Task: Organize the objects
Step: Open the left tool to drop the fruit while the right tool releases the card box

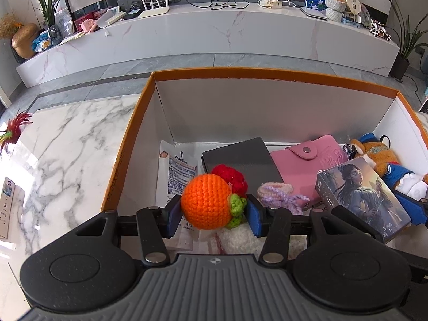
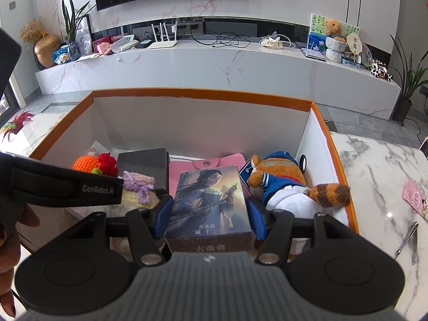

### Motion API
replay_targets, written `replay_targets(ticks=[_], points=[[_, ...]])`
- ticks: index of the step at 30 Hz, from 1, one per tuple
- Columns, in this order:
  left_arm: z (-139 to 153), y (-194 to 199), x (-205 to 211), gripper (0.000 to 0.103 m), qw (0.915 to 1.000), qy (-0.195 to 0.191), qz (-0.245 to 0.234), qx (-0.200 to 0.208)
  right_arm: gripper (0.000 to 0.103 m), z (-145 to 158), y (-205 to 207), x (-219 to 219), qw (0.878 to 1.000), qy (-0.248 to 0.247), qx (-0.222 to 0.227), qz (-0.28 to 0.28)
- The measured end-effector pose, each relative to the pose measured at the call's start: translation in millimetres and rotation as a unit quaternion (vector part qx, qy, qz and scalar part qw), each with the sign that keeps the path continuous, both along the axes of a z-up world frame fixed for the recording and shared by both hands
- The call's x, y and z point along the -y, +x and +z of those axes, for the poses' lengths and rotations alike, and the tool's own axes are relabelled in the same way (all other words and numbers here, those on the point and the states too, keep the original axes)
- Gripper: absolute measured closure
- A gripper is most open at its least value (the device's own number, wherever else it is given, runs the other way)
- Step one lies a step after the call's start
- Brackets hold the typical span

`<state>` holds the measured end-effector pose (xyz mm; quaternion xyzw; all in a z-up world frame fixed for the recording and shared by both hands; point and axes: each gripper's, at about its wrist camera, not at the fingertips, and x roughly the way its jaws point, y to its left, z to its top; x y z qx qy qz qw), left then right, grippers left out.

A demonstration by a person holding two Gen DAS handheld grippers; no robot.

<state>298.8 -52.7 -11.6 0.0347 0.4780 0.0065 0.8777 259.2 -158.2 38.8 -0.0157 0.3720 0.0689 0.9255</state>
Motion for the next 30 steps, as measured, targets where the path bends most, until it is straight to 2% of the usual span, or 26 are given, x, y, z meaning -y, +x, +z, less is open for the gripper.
replay_targets(ticks=[13,15,18,25,30], points=[[0.2,0.0,0.8,0.044,0.9999,0.01,0.003,-0.001,0.04,-5.2,0.1,-0.2,1.0,-0.002,-0.006,0.001],[0.2,-0.5,0.9,0.04,1.0,0.01,0.001,0.0,0.039,-5.2,0.0,-2.2,1.0,-0.002,-0.006,0.0],[0.6,-1.2,2.4,0.034,1.0,0.006,-0.006,-0.001,0.036,-5.7,-0.6,-3.3,1.0,-0.006,-0.007,0.001],[0.6,-2.4,3.8,0.032,1.0,0.004,-0.004,0.0,0.033,-5.1,-2.2,-4.7,1.0,-0.011,-0.006,0.006],[4.2,-4.9,2.6,0.031,1.0,-0.004,-0.003,-0.001,0.026,-1.3,-5.7,-5.6,1.0,-0.013,-0.001,0.013]])
